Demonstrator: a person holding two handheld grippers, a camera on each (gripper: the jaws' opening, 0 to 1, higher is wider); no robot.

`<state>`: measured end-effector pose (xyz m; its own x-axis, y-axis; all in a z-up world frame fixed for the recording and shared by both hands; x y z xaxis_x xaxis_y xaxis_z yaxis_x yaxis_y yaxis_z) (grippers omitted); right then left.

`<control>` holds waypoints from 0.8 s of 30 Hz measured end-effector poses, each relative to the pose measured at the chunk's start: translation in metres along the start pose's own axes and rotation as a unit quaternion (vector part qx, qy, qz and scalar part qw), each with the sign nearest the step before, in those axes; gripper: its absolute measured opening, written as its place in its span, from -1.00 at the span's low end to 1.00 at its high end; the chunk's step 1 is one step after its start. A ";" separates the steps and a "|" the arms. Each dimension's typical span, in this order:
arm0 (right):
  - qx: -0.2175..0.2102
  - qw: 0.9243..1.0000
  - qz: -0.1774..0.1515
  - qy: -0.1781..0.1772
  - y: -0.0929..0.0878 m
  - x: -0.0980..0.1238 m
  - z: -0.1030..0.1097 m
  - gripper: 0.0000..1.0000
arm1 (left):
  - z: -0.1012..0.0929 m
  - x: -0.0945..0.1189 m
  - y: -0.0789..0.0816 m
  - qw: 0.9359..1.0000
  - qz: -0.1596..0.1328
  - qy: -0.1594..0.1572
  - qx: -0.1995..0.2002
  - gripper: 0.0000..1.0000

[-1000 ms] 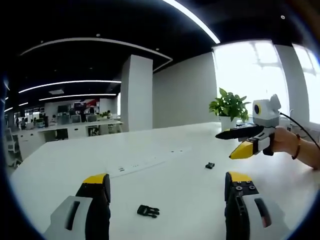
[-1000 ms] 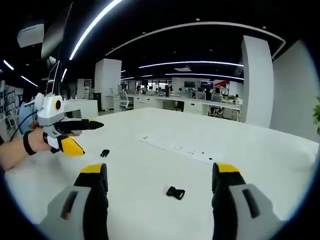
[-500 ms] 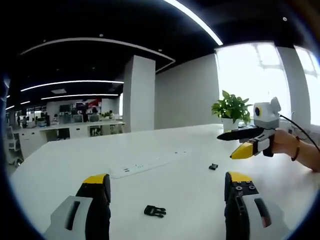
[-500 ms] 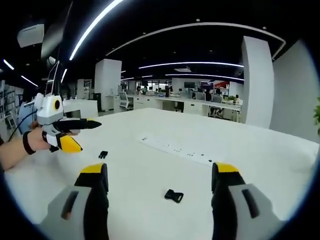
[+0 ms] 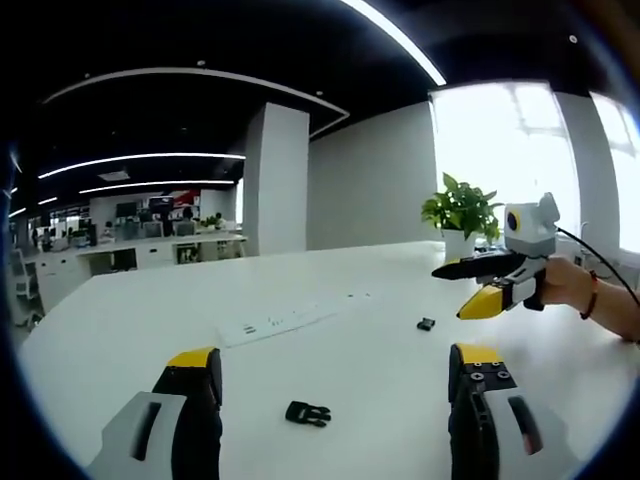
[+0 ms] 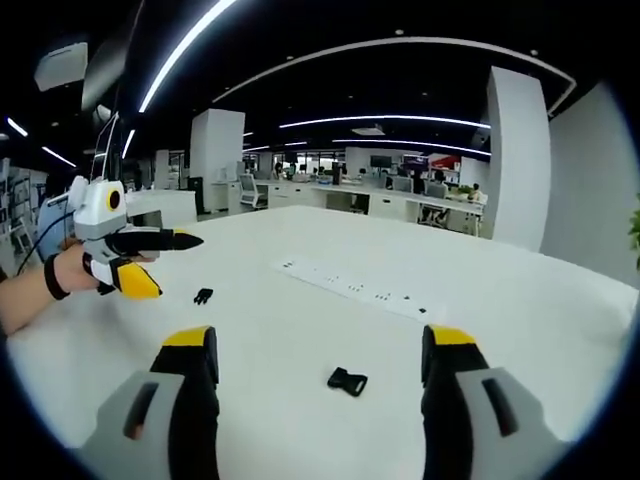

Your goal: Snap the two parts of the plastic buckle together until the buckle closes and remains connected.

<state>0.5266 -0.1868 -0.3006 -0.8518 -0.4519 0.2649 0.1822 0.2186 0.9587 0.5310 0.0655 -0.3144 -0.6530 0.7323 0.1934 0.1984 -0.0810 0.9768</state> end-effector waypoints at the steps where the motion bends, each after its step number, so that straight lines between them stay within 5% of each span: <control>1: -0.001 1.000 0.003 0.001 -0.002 -0.001 0.000 0.67 | 0.000 0.000 -0.001 1.000 0.005 0.000 -0.002 0.90; 24: 0.002 0.998 0.059 0.006 -0.029 -0.009 -0.004 0.61 | 0.004 -0.001 -0.018 0.997 0.074 -0.005 0.002 0.85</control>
<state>0.5304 -0.1925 -0.3307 -0.8187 -0.4328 0.3775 0.2789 0.2751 0.9201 0.5310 0.0696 -0.3330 -0.6087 0.7198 0.3338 0.2944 -0.1857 0.9374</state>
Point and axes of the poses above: the point that each gripper's makers call its tool centre point, and the gripper's own axes: x roughly backward along the fingers, z roughly to its left, y roughly out of its top, the point moved 7 cm from there along x, roughly backward along the fingers, and after that the axes turned 4 degrees about -y, right-handed, at the moved point
